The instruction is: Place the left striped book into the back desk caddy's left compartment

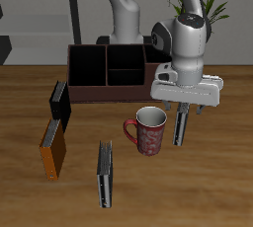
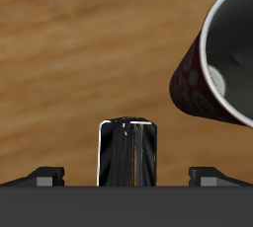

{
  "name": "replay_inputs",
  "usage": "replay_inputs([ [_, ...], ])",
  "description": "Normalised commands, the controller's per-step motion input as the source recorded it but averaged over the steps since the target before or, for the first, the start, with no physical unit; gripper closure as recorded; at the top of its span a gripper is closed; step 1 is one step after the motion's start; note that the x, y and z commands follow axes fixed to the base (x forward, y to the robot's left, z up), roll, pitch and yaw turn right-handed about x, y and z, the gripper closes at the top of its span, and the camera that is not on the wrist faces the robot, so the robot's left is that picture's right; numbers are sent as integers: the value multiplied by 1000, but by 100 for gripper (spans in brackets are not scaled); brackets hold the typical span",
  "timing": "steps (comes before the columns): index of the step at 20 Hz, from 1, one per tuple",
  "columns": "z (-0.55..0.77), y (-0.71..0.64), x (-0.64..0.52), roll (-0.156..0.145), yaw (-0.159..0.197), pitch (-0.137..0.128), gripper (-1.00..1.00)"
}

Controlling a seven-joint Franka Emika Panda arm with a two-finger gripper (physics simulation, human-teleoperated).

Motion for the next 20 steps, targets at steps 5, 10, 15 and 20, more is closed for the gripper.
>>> replay_inputs([
  [5, -249, 61, 10, 35, 9, 36, 100],
  [10, -87, -19, 1, 18, -8, 29, 100],
  [15, 197, -12, -86, 22, 22, -16, 100],
  [20, 595, -51, -136, 24, 57, -58, 100],
])
